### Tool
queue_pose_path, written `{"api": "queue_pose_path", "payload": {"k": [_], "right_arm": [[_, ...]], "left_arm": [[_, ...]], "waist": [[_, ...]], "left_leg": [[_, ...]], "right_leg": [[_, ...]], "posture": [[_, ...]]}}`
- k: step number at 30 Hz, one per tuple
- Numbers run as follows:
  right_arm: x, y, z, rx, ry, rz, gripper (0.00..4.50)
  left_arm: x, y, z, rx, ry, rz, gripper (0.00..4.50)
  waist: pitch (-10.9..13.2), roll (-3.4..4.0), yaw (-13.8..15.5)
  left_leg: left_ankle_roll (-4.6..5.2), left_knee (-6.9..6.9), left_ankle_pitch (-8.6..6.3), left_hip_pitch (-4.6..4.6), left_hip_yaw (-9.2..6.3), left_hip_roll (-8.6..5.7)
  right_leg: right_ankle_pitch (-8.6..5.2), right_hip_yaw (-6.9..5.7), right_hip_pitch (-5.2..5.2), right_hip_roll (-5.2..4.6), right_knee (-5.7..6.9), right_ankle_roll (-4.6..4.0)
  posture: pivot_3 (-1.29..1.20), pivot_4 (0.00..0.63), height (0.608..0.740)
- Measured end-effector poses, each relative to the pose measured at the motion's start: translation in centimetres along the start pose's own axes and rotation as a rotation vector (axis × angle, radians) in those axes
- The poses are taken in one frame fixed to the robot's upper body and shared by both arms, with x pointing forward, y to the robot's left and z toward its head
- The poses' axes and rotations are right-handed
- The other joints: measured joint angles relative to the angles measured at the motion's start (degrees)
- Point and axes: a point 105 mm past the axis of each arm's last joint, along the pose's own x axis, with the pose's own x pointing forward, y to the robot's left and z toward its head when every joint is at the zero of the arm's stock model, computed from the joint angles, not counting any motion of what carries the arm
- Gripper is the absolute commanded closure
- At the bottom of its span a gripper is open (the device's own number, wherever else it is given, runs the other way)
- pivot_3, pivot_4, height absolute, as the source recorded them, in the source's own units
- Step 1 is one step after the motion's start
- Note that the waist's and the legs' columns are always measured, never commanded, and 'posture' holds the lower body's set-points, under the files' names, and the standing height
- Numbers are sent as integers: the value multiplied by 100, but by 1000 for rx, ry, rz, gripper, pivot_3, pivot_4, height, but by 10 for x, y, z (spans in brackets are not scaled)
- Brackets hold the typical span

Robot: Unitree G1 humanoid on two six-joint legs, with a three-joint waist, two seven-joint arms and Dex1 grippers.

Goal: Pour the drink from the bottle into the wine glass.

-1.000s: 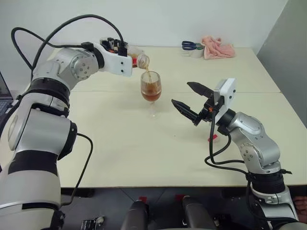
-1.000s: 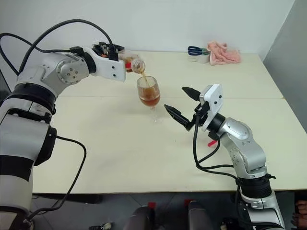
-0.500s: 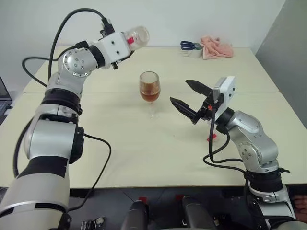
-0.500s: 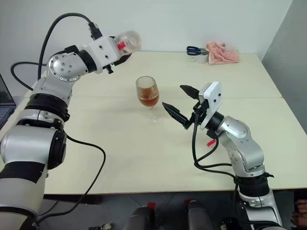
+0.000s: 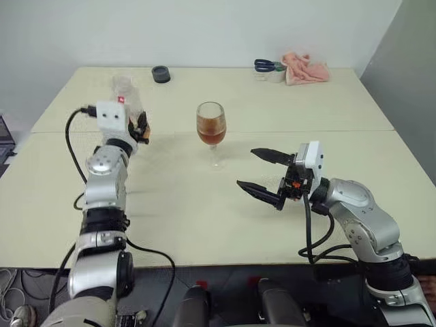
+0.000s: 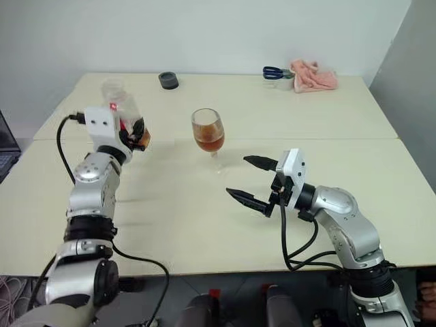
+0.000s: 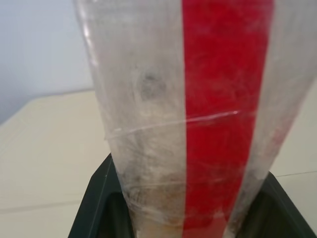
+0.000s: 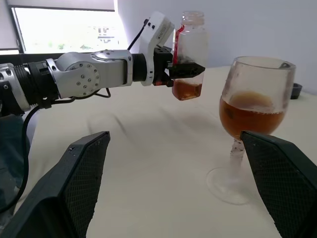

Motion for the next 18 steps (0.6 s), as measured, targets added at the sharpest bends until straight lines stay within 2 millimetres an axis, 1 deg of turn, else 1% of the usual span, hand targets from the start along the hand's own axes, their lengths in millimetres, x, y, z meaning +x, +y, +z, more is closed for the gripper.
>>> {"api": "queue_pose_path", "payload": {"k": [3, 6, 9, 13, 15, 18], "right_arm": [[-2, 0, -7, 4, 17, -4, 0], [0, 0, -9, -1, 16, -6, 0], [2, 1, -10, 5, 11, -6, 0], [3, 0, -10, 5, 11, -19, 0], [3, -1, -11, 5, 10, -28, 0], [3, -2, -11, 5, 11, -34, 0]], "left_arm": [[-10, 4, -10, -53, 6, 8, 2746], [-18, -1, -29, -109, 41, -21, 2746], [-21, -2, -46, -141, 86, -23, 2746], [-21, 0, -52, -144, 87, -23, 2746], [-20, 1, -54, -136, 83, -16, 2025], [-20, 0, -57, -121, 89, -20, 1159]], "waist": [[0, 0, 36], [-1, 0, 46], [-1, -1, 50], [-2, -2, 53], [-3, -2, 53], [-4, -2, 51]], "left_leg": [[-1, -1, 0, 3, 1, -2], [-1, -4, 0, 7, 9, -2], [0, -3, 0, 7, 19, -1], [0, -5, 0, 12, 24, -2], [0, -8, 0, 21, 27, -2], [0, -11, 0, 27, 31, -1]], "right_leg": [[0, 2, 2, -2, 0, 0], [0, 0, 5, -1, -1, 0], [0, 0, 5, 0, -2, -1], [0, 1, 10, 0, -3, -1], [0, 2, 16, 0, -4, 0], [0, 4, 19, 0, -4, 0]], "posture": [[0, 150, 740], [0, 150, 740], [0, 150, 740], [0, 150, 740], [0, 150, 740], [0, 150, 740]]}}
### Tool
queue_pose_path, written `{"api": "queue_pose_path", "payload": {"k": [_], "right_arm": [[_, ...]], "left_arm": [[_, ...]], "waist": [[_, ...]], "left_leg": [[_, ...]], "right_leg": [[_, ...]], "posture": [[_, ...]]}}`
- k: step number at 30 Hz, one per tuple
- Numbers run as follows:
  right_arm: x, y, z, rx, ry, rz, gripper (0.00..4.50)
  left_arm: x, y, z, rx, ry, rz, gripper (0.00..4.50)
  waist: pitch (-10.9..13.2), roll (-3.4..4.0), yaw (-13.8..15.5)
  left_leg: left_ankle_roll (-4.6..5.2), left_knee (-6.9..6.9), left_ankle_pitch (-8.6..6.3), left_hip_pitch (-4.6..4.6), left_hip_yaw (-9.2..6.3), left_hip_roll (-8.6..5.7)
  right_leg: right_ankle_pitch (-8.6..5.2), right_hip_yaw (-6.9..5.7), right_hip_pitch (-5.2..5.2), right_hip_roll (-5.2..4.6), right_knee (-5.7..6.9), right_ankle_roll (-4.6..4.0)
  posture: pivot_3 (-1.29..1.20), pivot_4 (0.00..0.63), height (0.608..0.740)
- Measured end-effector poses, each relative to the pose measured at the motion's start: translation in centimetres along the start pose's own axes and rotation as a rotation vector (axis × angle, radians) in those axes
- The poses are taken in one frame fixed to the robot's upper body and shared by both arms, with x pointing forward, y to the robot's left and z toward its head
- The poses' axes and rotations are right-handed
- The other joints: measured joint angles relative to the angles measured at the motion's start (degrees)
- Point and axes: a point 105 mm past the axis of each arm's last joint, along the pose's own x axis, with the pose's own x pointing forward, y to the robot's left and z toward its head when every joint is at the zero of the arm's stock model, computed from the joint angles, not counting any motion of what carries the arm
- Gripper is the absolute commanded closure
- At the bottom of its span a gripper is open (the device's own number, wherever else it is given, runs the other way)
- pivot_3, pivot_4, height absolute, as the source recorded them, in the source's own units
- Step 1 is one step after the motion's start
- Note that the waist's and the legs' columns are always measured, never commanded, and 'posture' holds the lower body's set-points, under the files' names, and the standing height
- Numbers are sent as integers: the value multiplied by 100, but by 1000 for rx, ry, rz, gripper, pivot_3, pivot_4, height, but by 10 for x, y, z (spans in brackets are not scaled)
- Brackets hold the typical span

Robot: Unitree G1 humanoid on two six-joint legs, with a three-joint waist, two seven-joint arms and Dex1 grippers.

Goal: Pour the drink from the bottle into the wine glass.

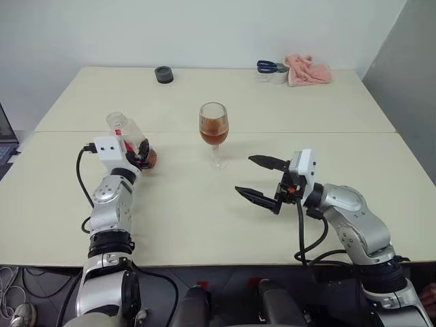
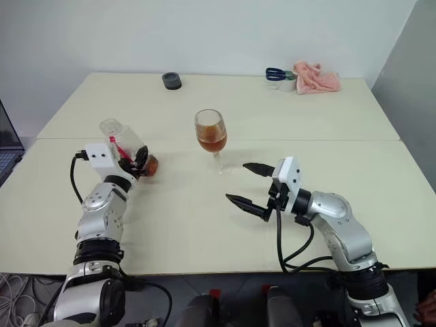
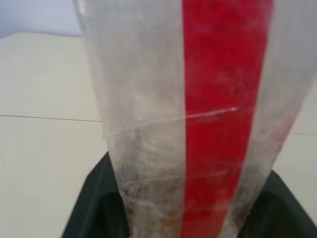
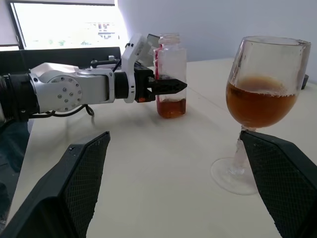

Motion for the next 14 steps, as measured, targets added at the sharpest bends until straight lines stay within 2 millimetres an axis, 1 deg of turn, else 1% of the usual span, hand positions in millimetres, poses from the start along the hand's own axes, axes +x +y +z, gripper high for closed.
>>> {"api": "queue_pose_path", "payload": {"k": [3, 4, 6, 8, 12, 14], "right_arm": [[0, -1, 0, 0, 0, -9, 0], [0, -1, 0, 0, 0, -12, 0], [0, -2, 0, -1, 1, -16, 0], [-2, -2, -4, 2, 13, -29, 0], [-16, 1, -23, 42, 71, -102, 0], [-25, -2, -27, 45, 89, -163, 0]], "left_arm": [[0, -3, -5, 20, 19, -11, 218], [0, -4, -5, 26, 21, -12, 26], [-2, -5, -7, 36, 27, -10, 26], [-10, -7, -12, 47, 44, -8, 26], [-42, -19, -35, 57, 127, -21, 26], [-55, -22, -37, 57, 144, -14, 26]], "waist": [[0, 0, 0], [0, 0, 0], [0, 0, -1], [-1, 0, -7], [-4, 0, 14], [-3, 0, 22]], "left_leg": [[0, 0, 0, -1, -1, 0], [0, 0, 0, -1, -1, 0], [0, 0, 0, 0, -2, 1], [0, -4, -1, 2, -9, 3], [-1, -4, -1, 0, -22, 6], [0, -5, -1, 1, -23, 8]], "right_leg": [[0, -1, 0, 0, 0, 0], [0, -1, 0, 0, 0, 0], [0, 1, 0, 0, -1, 0], [0, 7, 0, -1, -1, 0], [0, 8, 1, -7, -3, 0], [0, 8, 2, -7, -3, 0]], "posture": [[0, 150, 740], [0, 150, 740], [0, 150, 740], [0, 150, 740], [0, 150, 740], [0, 150, 740]]}}
